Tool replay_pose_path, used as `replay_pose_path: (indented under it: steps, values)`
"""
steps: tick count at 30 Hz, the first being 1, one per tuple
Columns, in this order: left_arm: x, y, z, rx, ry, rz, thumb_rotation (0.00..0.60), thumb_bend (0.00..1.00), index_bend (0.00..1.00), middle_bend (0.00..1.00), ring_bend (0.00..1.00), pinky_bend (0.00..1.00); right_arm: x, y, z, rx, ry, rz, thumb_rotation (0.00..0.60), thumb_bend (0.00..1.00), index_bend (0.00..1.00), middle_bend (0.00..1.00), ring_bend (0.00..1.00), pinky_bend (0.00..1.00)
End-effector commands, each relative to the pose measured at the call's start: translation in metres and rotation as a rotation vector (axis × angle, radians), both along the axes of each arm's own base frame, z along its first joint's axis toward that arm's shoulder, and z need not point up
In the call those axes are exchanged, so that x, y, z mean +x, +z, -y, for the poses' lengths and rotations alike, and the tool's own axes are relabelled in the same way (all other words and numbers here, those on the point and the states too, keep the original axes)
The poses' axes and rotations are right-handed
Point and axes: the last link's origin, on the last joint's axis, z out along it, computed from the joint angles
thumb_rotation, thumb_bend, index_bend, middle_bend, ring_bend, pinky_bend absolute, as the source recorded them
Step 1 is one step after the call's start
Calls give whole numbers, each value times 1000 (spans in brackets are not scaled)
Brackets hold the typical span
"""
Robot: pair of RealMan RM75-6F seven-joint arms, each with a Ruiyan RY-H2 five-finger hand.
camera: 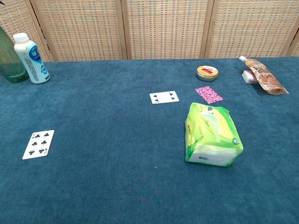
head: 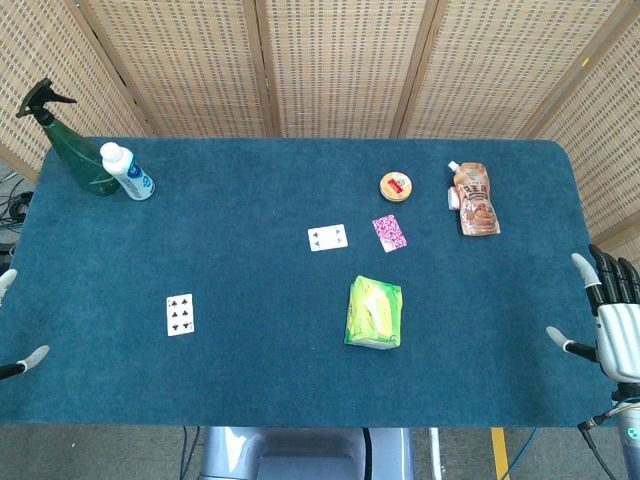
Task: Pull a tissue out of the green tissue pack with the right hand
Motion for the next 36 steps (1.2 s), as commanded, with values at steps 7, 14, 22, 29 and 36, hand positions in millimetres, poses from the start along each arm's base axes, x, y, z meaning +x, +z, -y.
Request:
replay_pose_path:
  steps: [7,14,22,29,36]
  values:
    - [-1,-1,-2,-4,8,-3,600,0,0,0,0,0,5,-8,3,48,20,-14,600,0,0,0,0,0]
    - [-3,-2,-7,-3,30,-5,600,0,0,0,0,0,36,-36,24,287,263,-54,600,0,80,1,0,46]
    - [-4,-2,-10,4,46,-10,600,0,0,0,0,0,76,-67,56,497,438,-63,600,0,194,110,51,201]
    - [-7,-1,-15,2,66,-3,600,0,0,0,0,0,110,-97,79,543,497,-138,600,47,251,200,157,261]
    - [-9,-1,-19,-6,82,1,600,0,0,0,0,0,137,-128,94,557,537,-207,600,98,272,222,181,276]
